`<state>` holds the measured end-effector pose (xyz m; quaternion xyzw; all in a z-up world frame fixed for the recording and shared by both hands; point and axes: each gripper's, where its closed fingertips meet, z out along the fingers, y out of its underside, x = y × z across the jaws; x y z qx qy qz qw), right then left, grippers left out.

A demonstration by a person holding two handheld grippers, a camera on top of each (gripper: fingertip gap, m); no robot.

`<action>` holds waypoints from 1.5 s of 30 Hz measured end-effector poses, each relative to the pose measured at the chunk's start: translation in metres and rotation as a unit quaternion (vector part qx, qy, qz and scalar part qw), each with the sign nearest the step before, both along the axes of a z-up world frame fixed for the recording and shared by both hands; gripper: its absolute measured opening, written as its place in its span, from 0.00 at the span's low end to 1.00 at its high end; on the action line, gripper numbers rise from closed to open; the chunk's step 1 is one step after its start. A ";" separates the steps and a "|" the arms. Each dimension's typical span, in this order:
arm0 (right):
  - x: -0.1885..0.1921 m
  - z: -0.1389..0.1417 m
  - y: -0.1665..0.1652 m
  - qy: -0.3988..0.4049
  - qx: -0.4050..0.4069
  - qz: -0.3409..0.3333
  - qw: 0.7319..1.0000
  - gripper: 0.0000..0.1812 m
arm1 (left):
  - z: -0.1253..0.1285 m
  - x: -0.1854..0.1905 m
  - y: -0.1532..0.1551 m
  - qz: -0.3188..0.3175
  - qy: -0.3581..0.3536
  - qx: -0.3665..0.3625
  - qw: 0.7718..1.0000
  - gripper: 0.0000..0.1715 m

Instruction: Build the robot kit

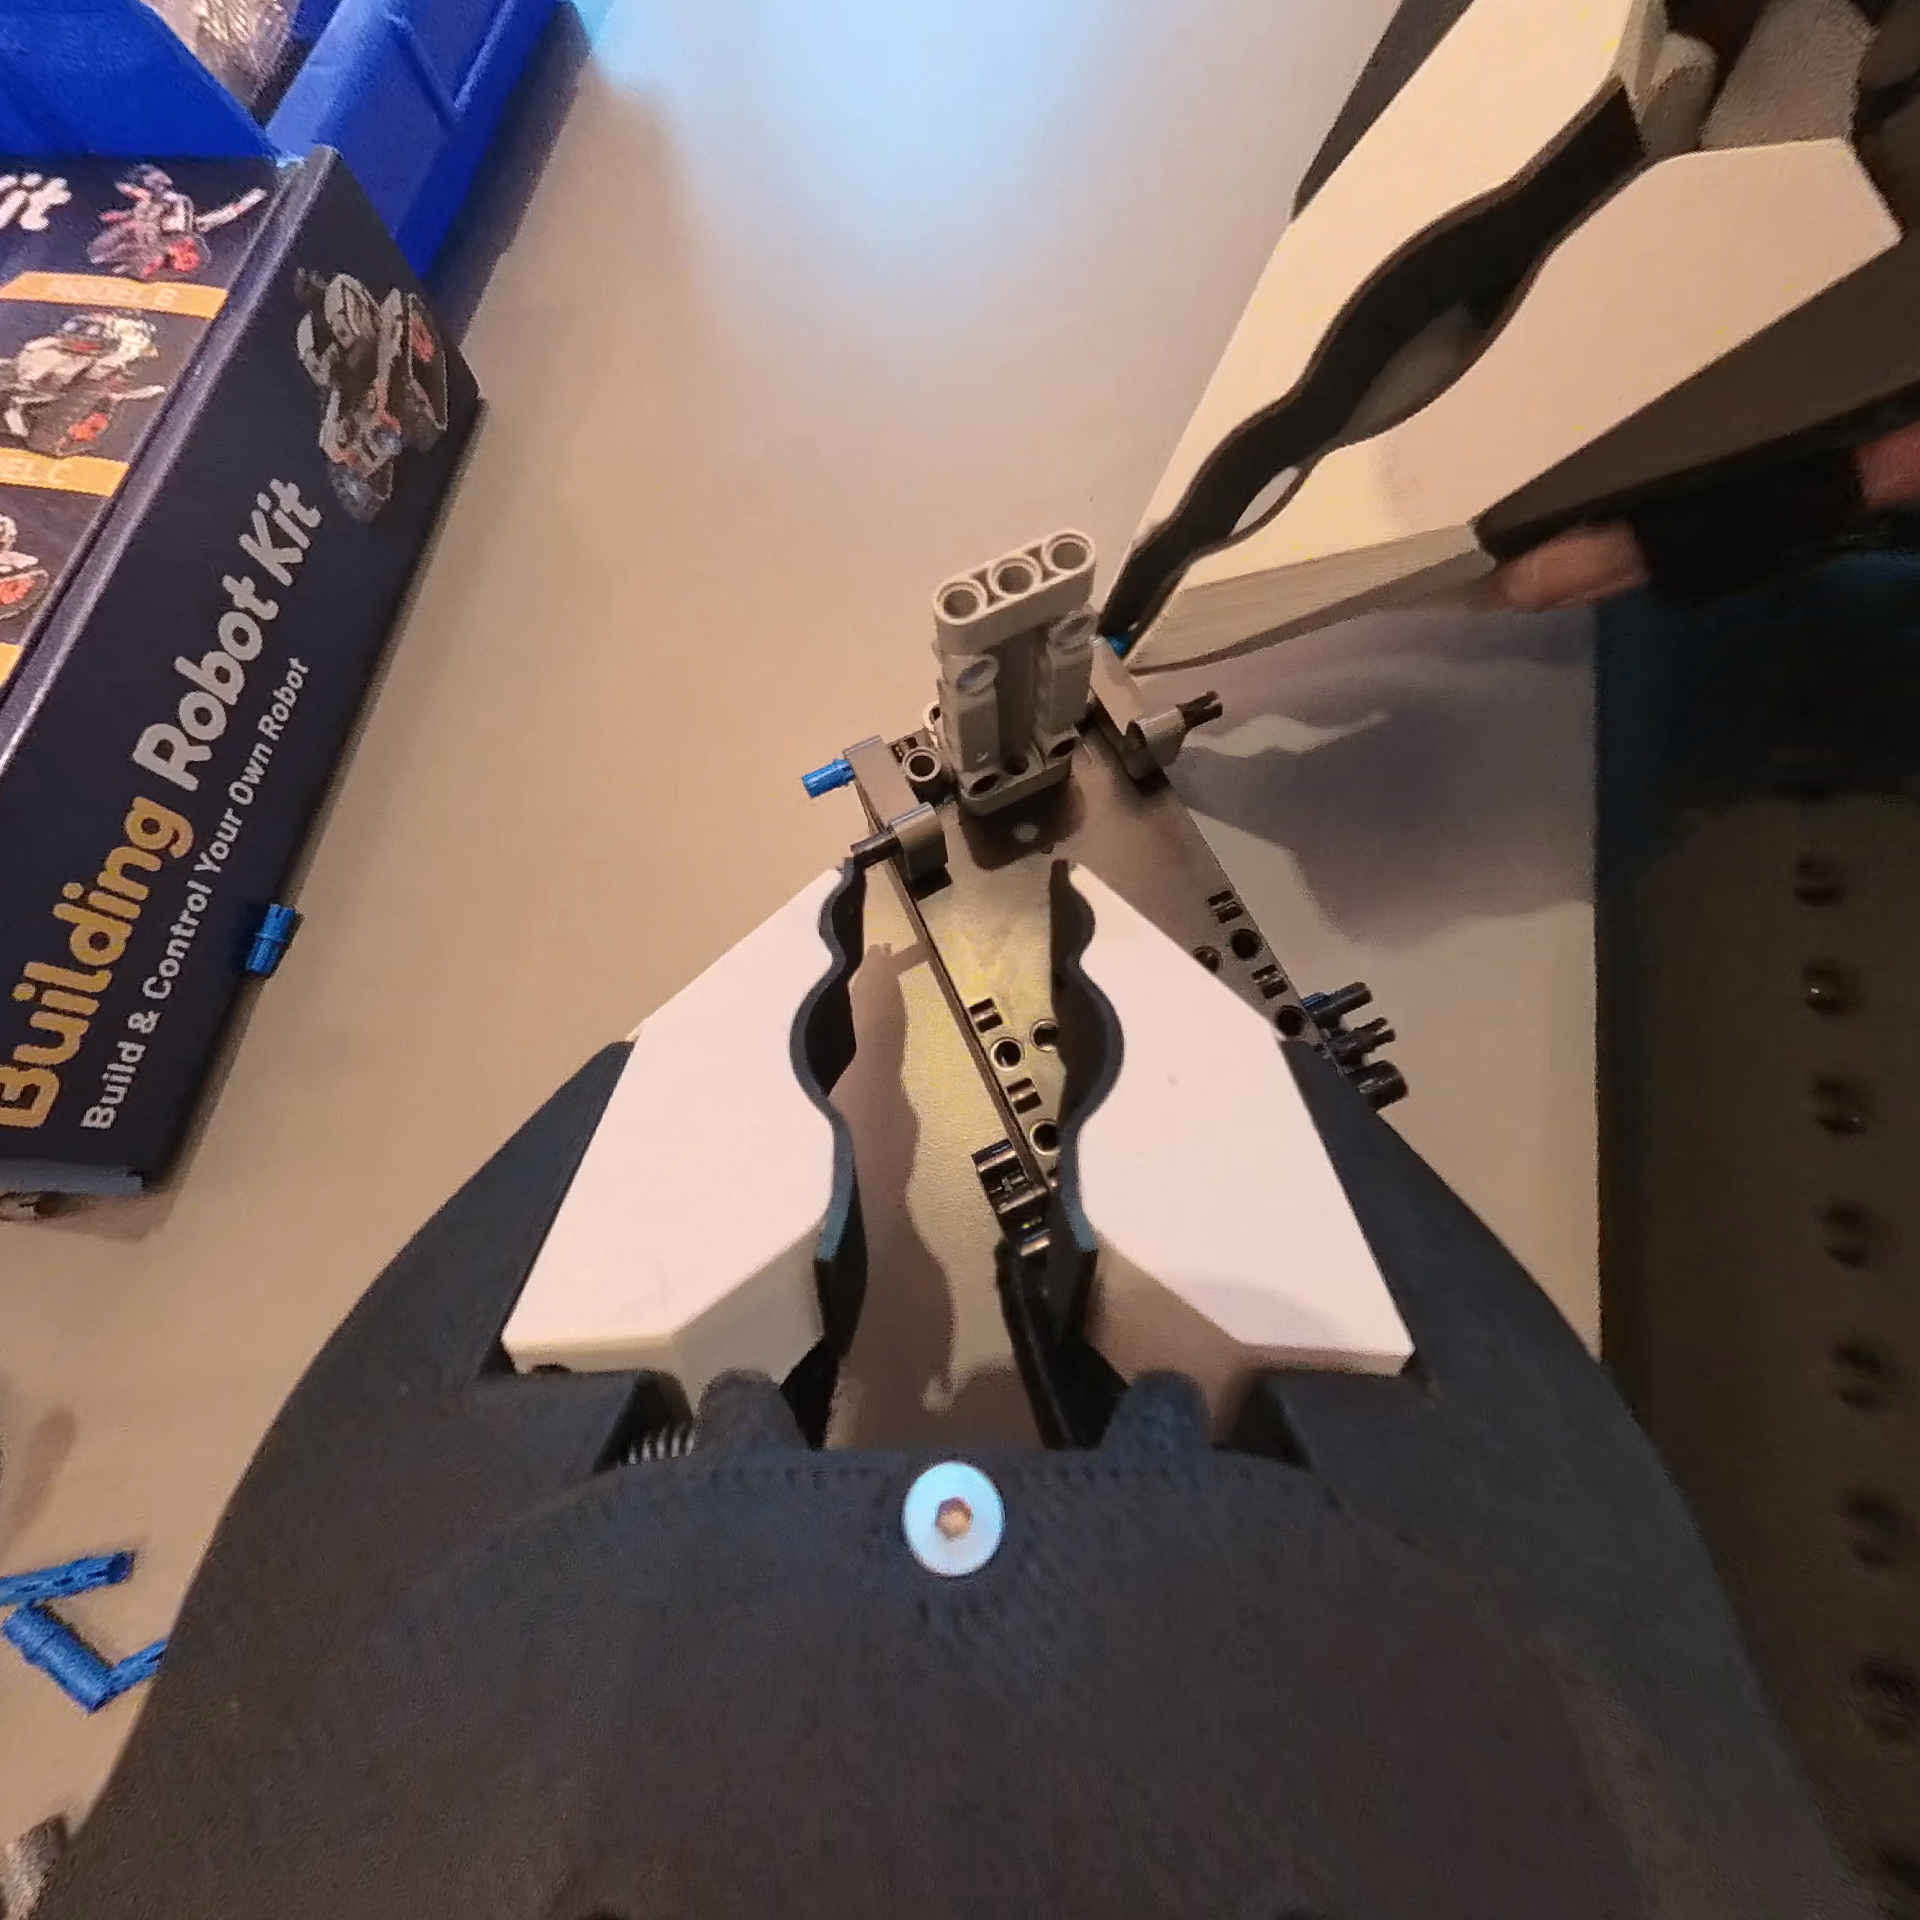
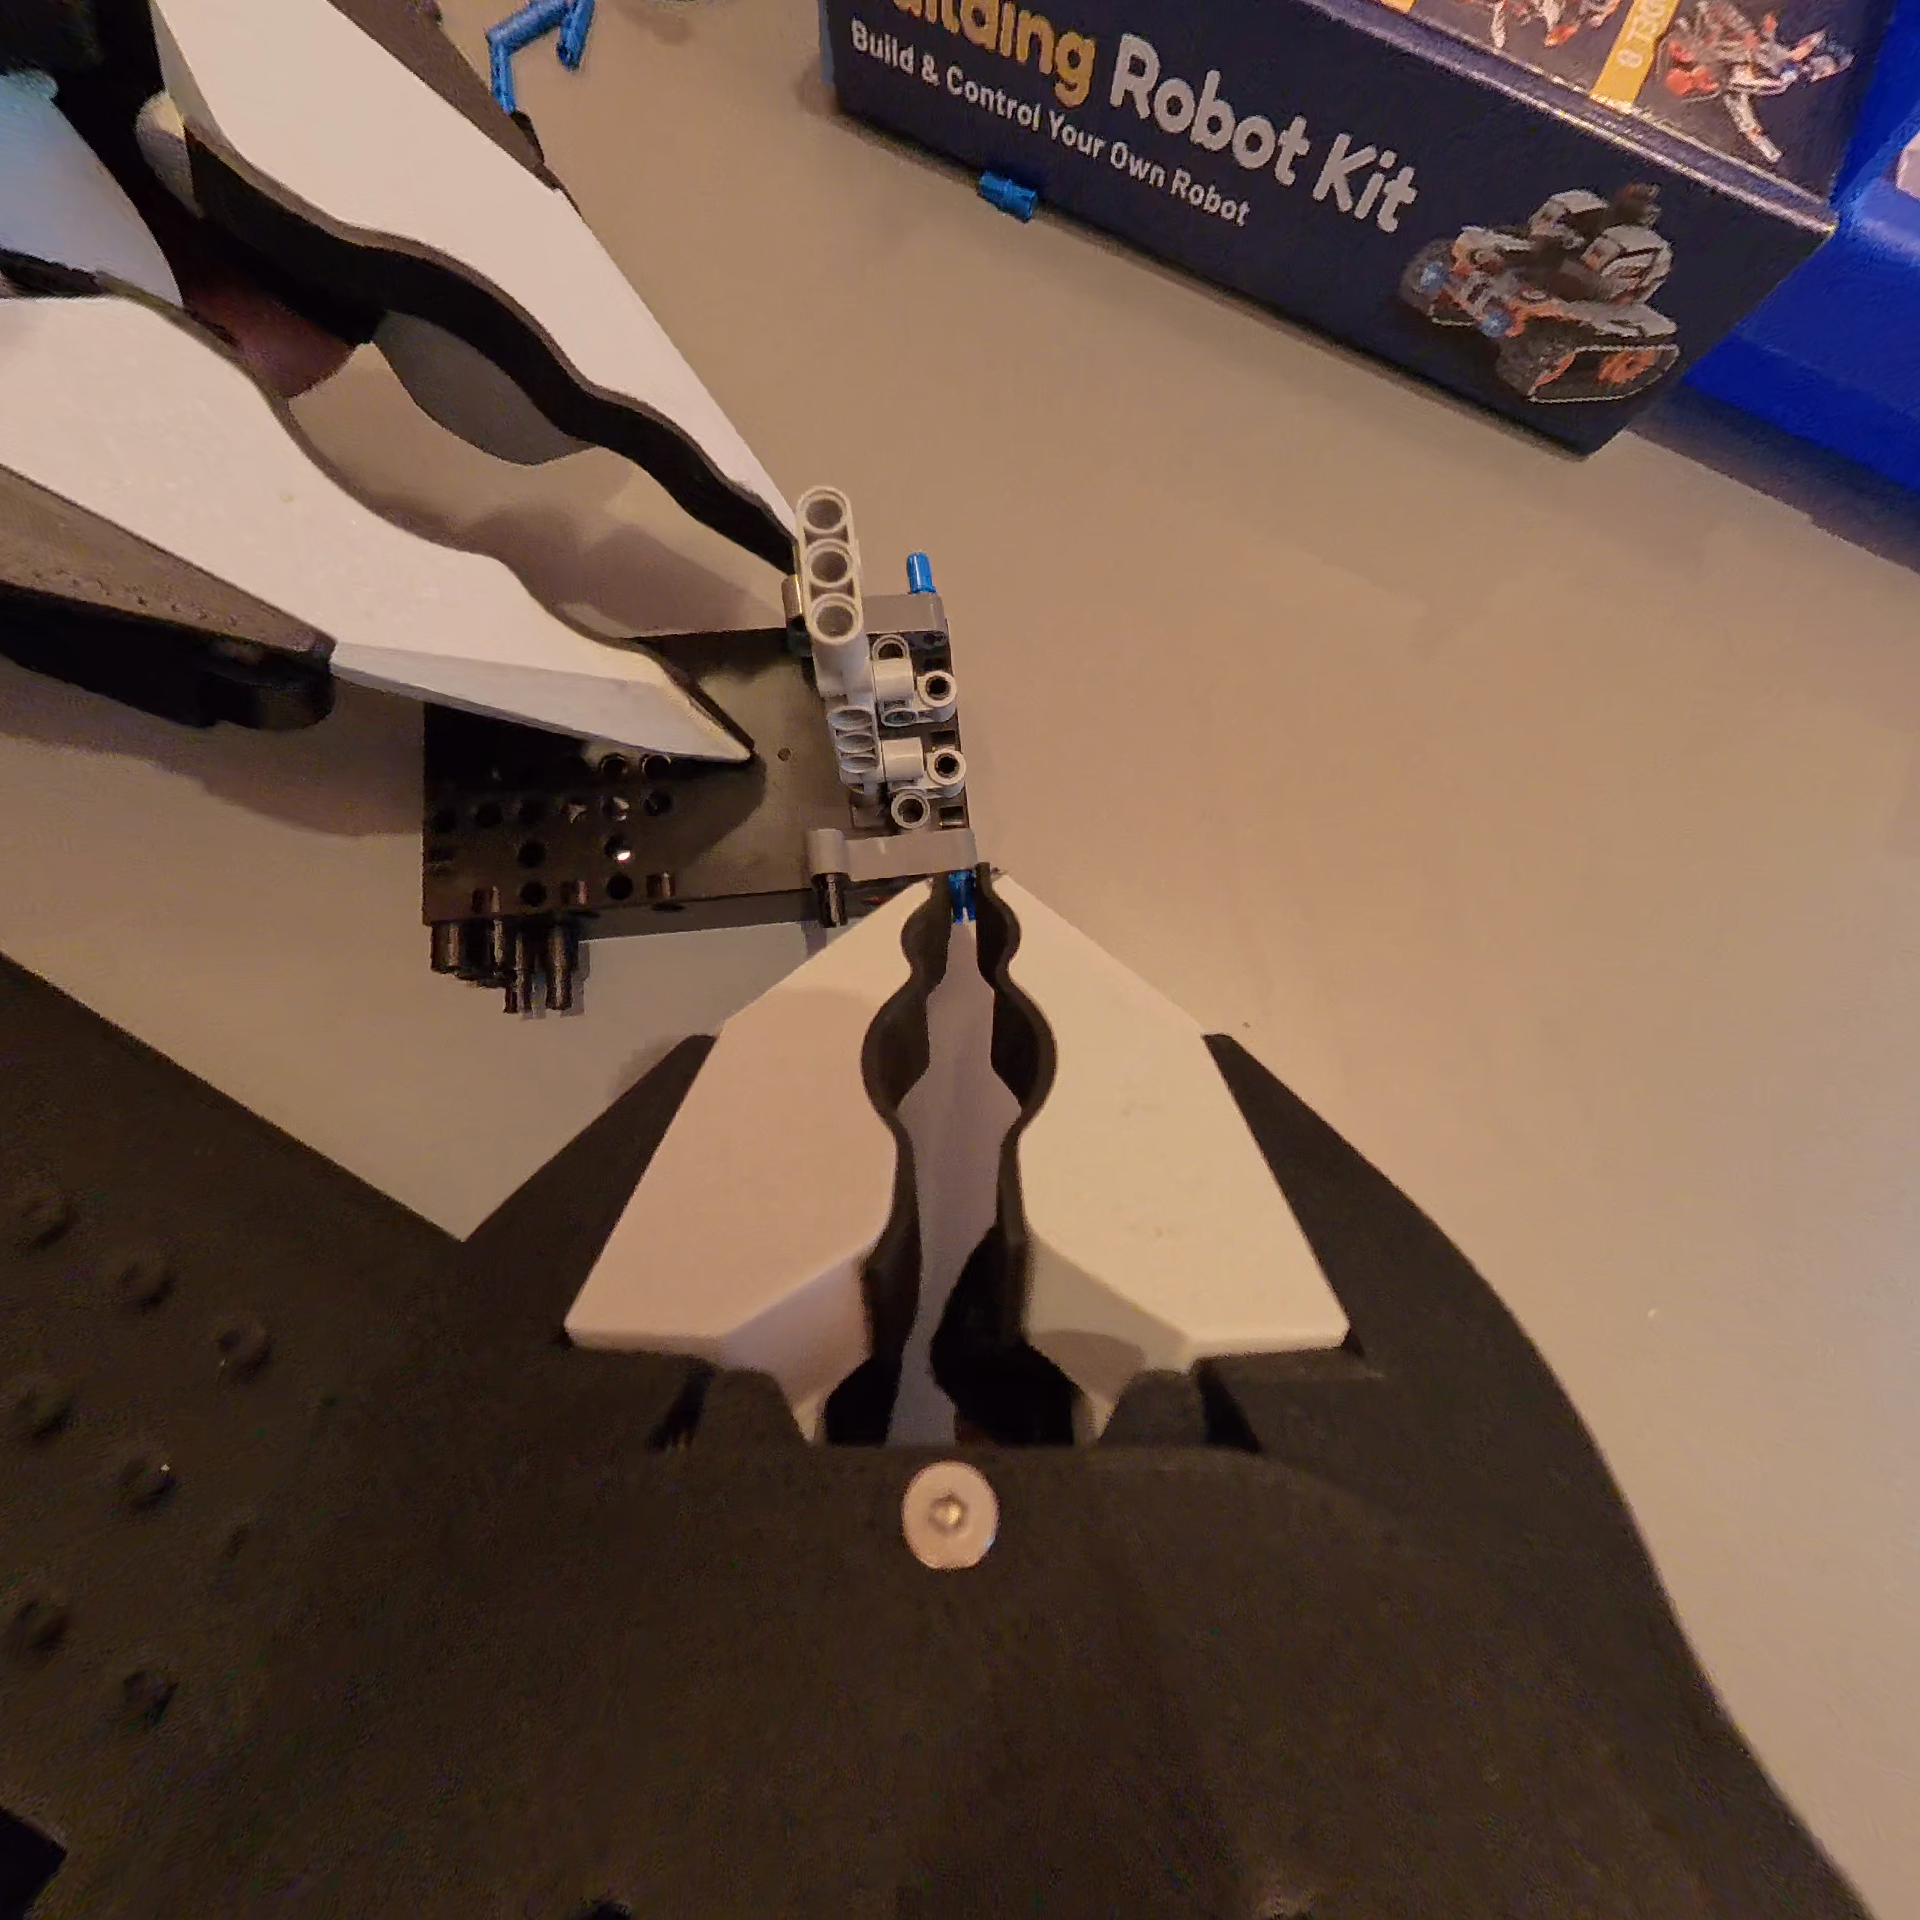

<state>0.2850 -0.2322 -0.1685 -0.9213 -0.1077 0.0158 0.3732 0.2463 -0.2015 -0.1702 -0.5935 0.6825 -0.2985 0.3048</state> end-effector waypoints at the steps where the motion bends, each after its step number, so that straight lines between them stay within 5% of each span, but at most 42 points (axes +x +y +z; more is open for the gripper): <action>1: 0.000 0.000 0.001 -0.004 -0.001 0.001 1.000 0.01 | 0.000 0.000 0.000 -0.001 0.002 0.005 1.000 0.20; 10: -0.005 0.009 -0.005 0.000 0.015 0.009 1.000 0.04 | 0.010 -0.017 0.007 0.003 -0.003 -0.003 1.000 0.25; 14: -0.016 0.026 0.000 -0.006 0.048 0.036 0.998 0.18 | 0.004 -0.043 -0.004 -0.034 0.034 0.029 0.998 0.26; 17: -0.023 0.034 0.011 -0.011 0.063 0.054 0.996 0.20 | 0.009 -0.068 0.000 -0.038 0.036 0.061 0.997 0.25; 27: -0.031 0.012 0.043 -0.041 0.008 0.078 0.996 0.05 | 0.025 -0.145 0.019 -0.033 0.015 0.077 0.996 0.23; 35: 0.011 0.012 0.047 0.002 0.008 -0.092 0.996 0.04 | 0.029 -0.180 0.058 0.009 0.004 0.076 0.997 0.22; 42: 0.001 0.013 0.020 0.023 0.001 -0.095 0.995 0.20 | 0.033 -0.201 0.079 0.027 -0.009 0.054 0.998 0.23; 45: -0.007 0.014 0.006 0.025 -0.012 -0.092 0.995 0.15 | 0.027 -0.210 0.078 0.007 0.001 0.046 0.999 0.24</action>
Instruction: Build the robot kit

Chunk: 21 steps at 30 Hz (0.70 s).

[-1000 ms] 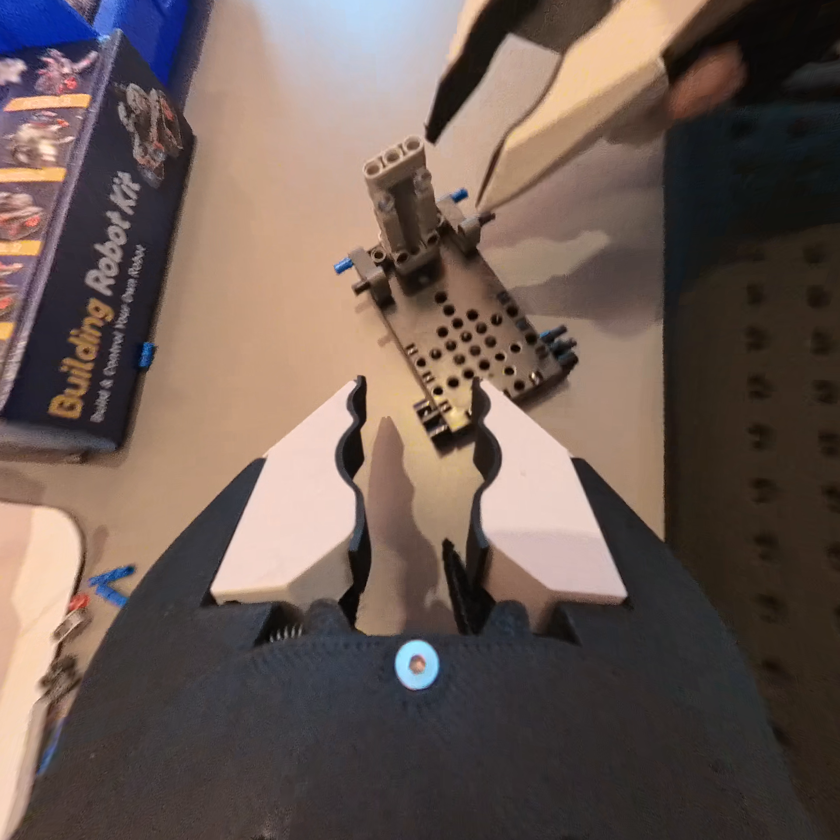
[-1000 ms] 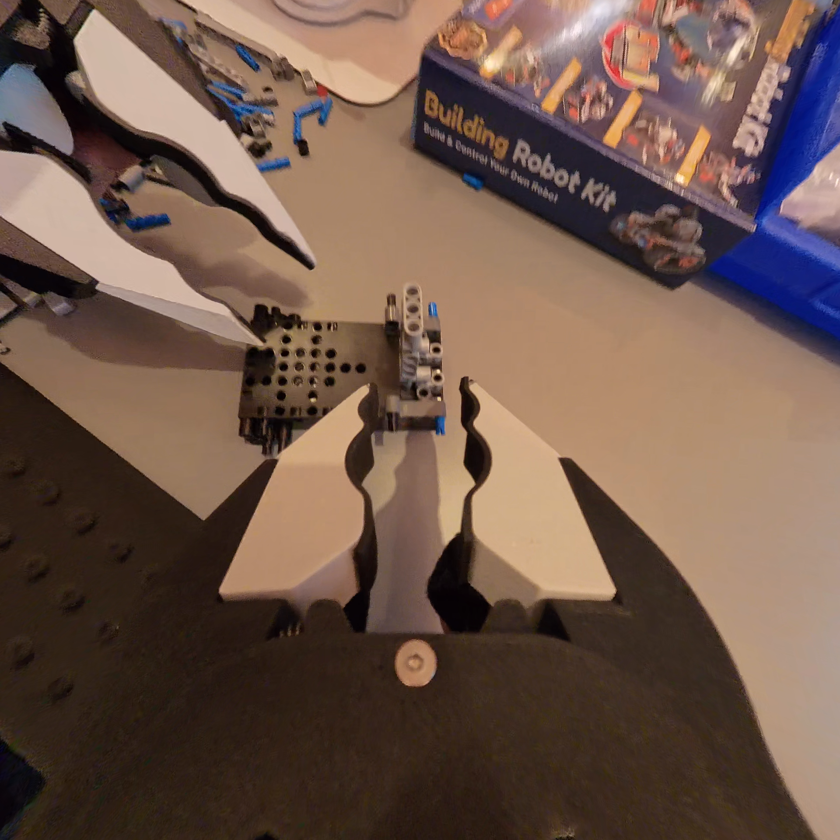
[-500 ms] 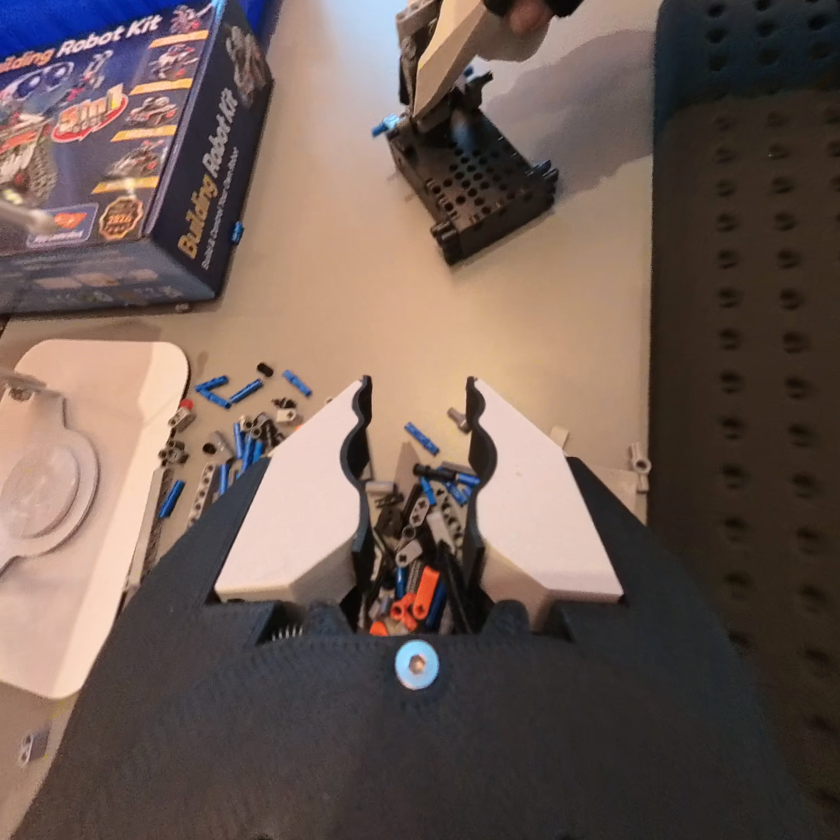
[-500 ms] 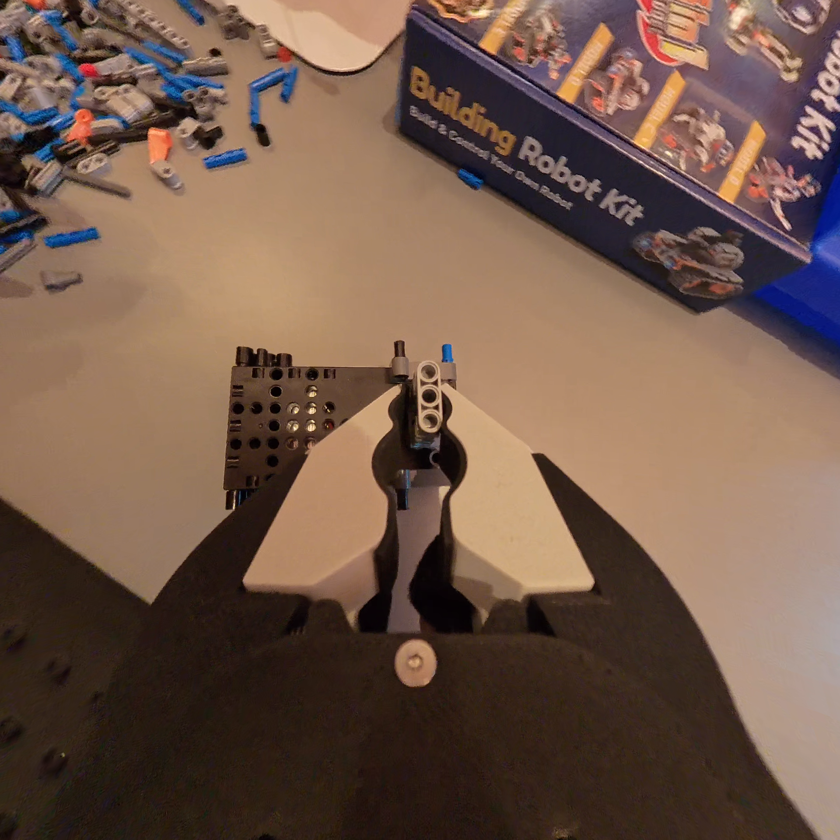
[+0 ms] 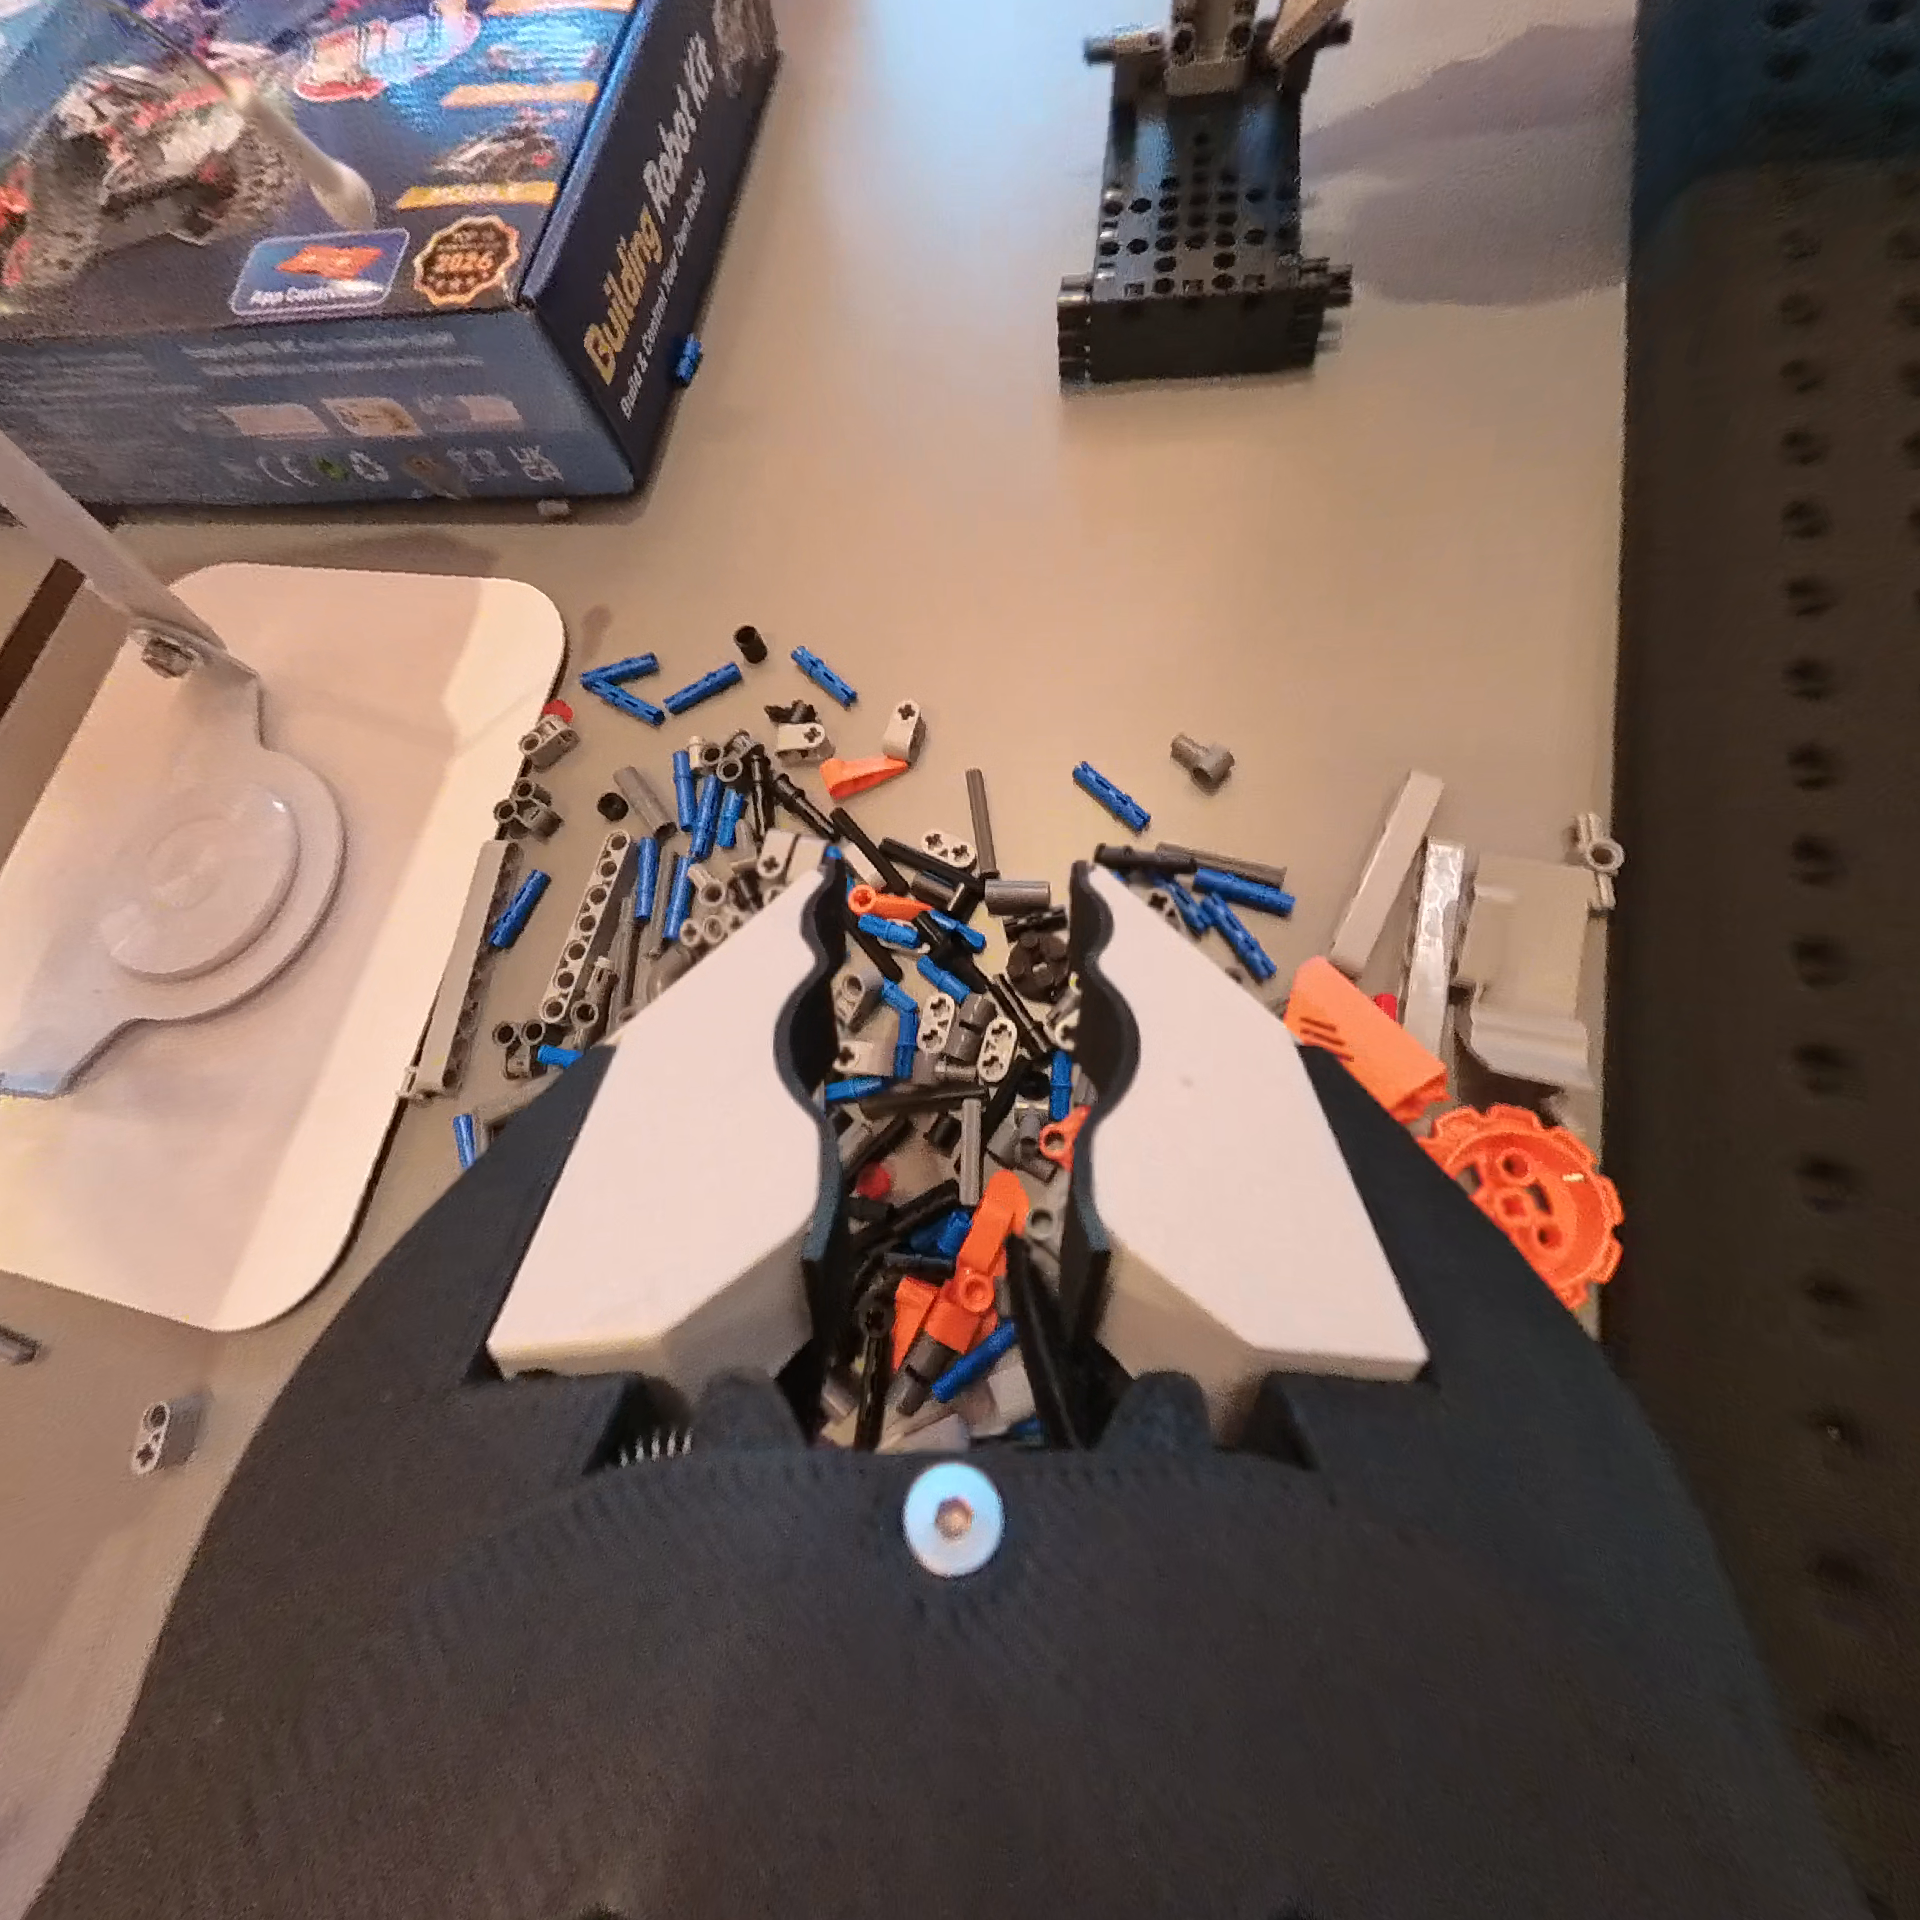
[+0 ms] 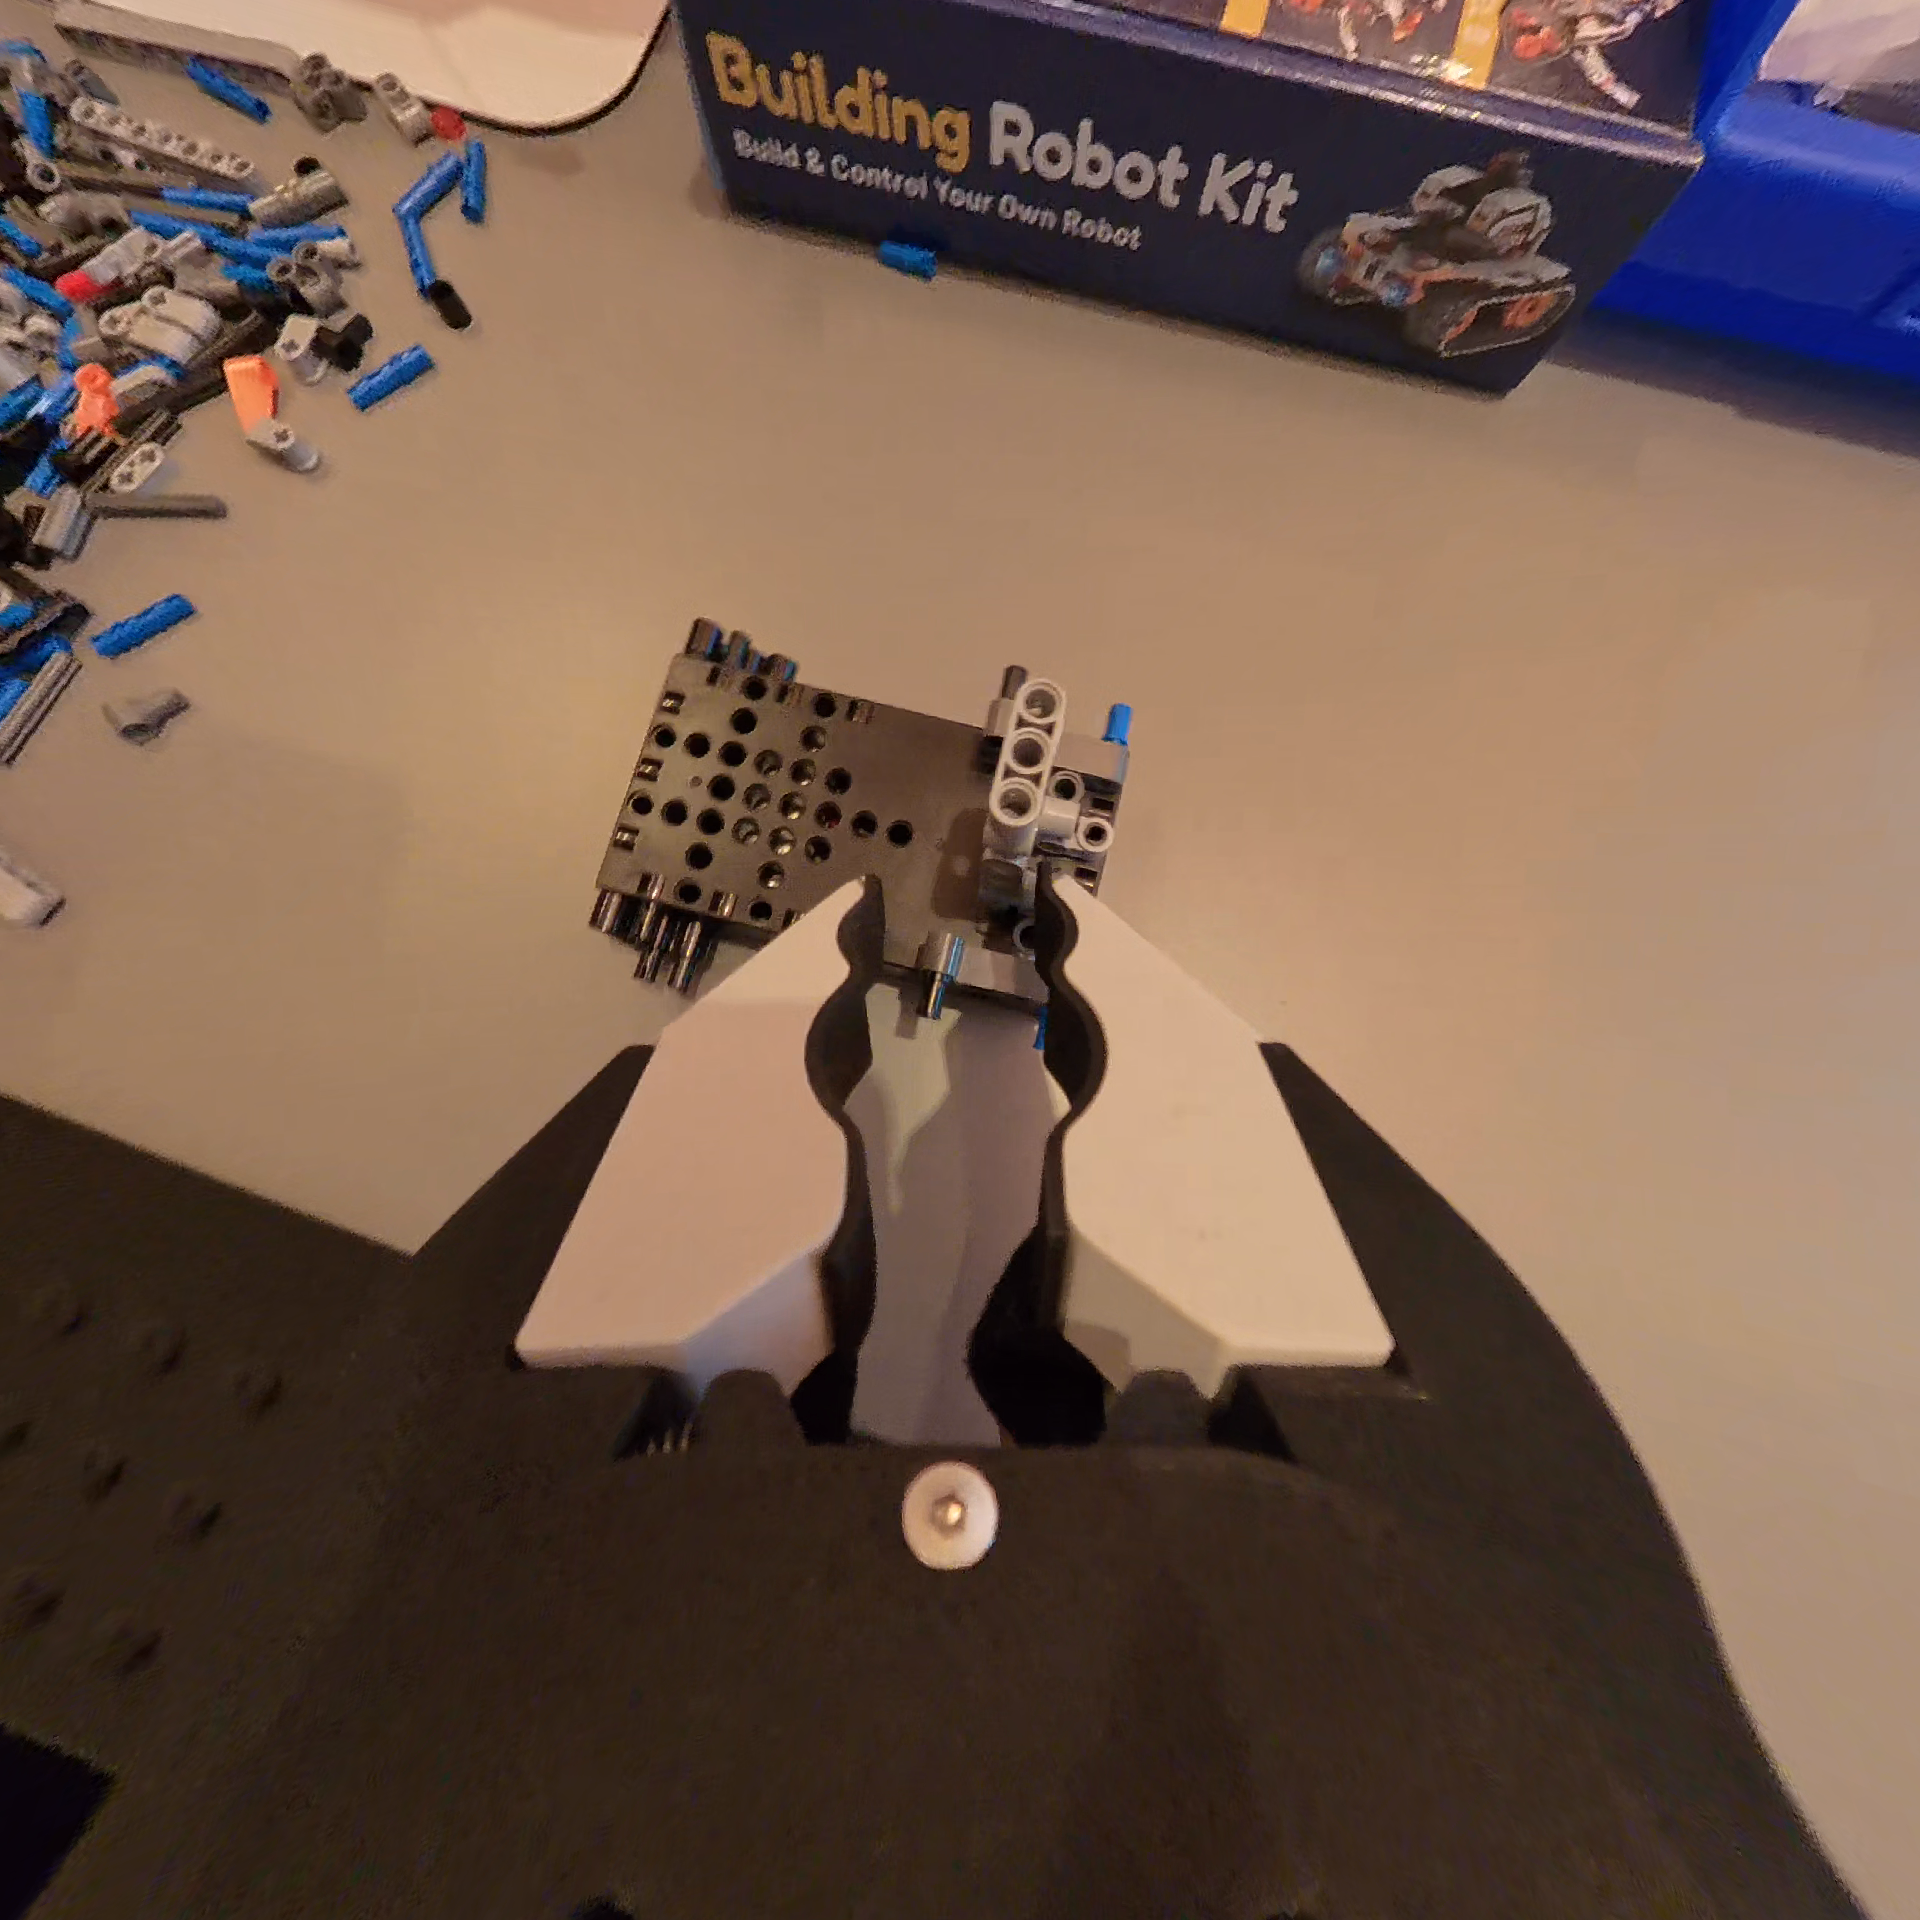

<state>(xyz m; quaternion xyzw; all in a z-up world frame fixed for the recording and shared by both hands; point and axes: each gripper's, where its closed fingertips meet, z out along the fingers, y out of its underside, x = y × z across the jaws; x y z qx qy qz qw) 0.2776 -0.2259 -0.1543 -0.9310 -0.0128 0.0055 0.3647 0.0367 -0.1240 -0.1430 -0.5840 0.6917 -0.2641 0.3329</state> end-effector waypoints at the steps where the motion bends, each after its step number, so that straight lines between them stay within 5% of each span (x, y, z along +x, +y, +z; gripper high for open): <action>1: -0.004 0.000 -0.004 0.000 -0.005 0.002 1.000 0.15 | -0.001 -0.002 0.001 -0.002 0.000 0.000 1.000 0.24; 7: -0.040 0.001 -0.028 0.034 -0.022 0.049 0.998 0.16 | -0.002 -0.006 0.005 -0.017 0.006 0.011 1.000 0.24; 12: -0.028 0.007 -0.025 -0.064 0.003 0.126 0.990 0.39 | 0.004 -0.007 0.010 -0.033 -0.003 0.013 0.999 0.23; 16: -0.042 -0.001 -0.014 -0.040 0.027 0.233 0.971 0.38 | 0.011 -0.004 0.012 -0.034 -0.014 0.011 0.999 0.23; 21: -0.054 -0.007 -0.009 -0.041 0.026 0.272 0.961 0.34 | 0.005 -0.002 0.011 -0.044 -0.018 -0.008 0.999 0.23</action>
